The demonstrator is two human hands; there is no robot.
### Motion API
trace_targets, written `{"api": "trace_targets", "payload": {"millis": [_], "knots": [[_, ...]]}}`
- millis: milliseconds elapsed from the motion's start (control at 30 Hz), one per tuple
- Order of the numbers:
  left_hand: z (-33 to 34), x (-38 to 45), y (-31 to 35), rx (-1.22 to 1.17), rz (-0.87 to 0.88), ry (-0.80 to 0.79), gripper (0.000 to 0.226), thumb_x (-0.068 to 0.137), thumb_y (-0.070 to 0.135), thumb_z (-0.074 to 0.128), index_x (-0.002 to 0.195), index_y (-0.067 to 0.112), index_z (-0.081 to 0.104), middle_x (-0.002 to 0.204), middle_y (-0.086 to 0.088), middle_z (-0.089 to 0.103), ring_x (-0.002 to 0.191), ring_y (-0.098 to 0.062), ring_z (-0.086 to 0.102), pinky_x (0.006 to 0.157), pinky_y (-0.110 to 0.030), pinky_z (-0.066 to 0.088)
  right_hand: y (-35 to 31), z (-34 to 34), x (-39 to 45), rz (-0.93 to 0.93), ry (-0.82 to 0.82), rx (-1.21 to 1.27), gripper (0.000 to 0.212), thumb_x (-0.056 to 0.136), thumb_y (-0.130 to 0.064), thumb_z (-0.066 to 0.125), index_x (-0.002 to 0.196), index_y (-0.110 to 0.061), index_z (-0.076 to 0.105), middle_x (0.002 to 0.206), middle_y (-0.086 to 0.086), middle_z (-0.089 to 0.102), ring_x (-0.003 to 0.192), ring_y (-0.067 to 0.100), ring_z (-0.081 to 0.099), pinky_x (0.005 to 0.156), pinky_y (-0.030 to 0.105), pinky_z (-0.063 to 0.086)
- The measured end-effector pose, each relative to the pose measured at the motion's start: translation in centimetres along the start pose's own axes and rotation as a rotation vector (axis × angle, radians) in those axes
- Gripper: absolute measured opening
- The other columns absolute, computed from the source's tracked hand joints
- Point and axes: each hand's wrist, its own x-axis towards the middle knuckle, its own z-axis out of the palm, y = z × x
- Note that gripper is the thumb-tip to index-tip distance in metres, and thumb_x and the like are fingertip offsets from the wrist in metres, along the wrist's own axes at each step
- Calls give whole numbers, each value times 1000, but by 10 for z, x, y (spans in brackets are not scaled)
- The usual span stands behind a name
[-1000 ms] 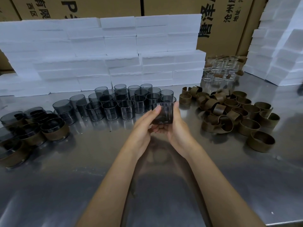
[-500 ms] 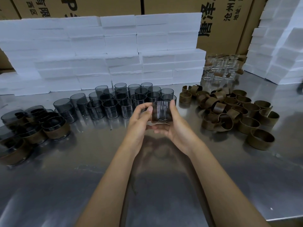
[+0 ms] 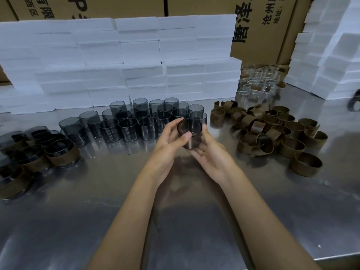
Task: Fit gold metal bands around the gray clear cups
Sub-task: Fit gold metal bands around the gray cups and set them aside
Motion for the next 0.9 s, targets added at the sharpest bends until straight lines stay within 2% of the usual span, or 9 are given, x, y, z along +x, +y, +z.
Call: {"api": "trace_targets", "payload": {"millis": [100, 200, 300, 467, 567, 633, 733, 800, 900], "knots": [[-4, -1, 1, -9, 8, -97, 60, 84, 14, 72, 140, 29, 56, 139, 2, 65, 136, -16, 54, 117, -34, 37, -6, 0, -1, 125, -28, 120, 41, 104, -34, 54, 131, -4, 62, 105, 10, 77, 101, 20, 73, 96, 34, 56], [-2, -3, 1, 67, 23, -128, 65, 83, 5, 76, 142, 28, 57, 136, 6, 67, 130, -9, 58, 110, -26, 44, -8, -2, 1, 159, 4, 177, 33, 102, -30, 58, 124, -7, 65, 99, 9, 77, 95, 20, 74, 85, 32, 58], [4, -2, 0, 166, 95, -29, 60, 81, -2, 81, 133, 20, 62, 120, 7, 74, 117, -6, 66, 99, -18, 49, -8, -5, 3, 134, 6, 159, 28, 102, -29, 59, 116, -7, 68, 96, 11, 78, 88, 19, 76, 76, 30, 60], [9, -1, -1, 235, 176, 176, 44, 75, 14, 90, 112, 14, 66, 100, 5, 75, 95, -3, 70, 82, -16, 53, -1, -3, 5, 104, -22, 35, 24, 100, -28, 62, 108, -7, 69, 96, 13, 77, 86, 19, 76, 85, 30, 60], [12, -2, -1, 207, 198, 241, 31, 82, 23, 84, 106, 12, 68, 94, 9, 76, 90, -1, 71, 76, -14, 53, 0, -2, 5, 85, -34, 18, 26, 99, -28, 62, 113, -7, 69, 96, 12, 77, 90, 18, 75, 85, 29, 60], [14, -2, 1, 173, 213, 282, 21, 89, 23, 78, 103, 9, 70, 90, 6, 77, 88, -2, 71, 73, -14, 52, -1, -2, 4, 91, -28, 30, 28, 99, -28, 63, 116, -6, 68, 100, 14, 76, 93, 20, 75, 84, 29, 60], [15, -1, 2, 176, 228, 303, 17, 98, 18, 68, 107, 5, 74, 90, 9, 77, 83, 3, 70, 71, -11, 51, -3, -1, 4, 116, -10, 65, 26, 100, -27, 62, 113, -6, 69, 100, 15, 76, 96, 23, 72, 92, 33, 58], [15, -1, 2, 194, 214, 274, 18, 102, 17, 60, 112, 11, 75, 93, 15, 78, 88, 5, 70, 77, -11, 51, -5, -1, 4, 128, 7, 111, 21, 101, -26, 61, 105, -8, 70, 95, 13, 77, 95, 23, 72, 94, 34, 56], [14, -1, 2, 152, 151, 198, 26, 106, 15, 52, 115, 23, 74, 111, 8, 77, 111, -4, 68, 103, -25, 50, -7, -4, 5, 137, 21, 168, 21, 100, -25, 61, 107, -7, 69, 95, 13, 77, 97, 24, 71, 97, 36, 55]]}}
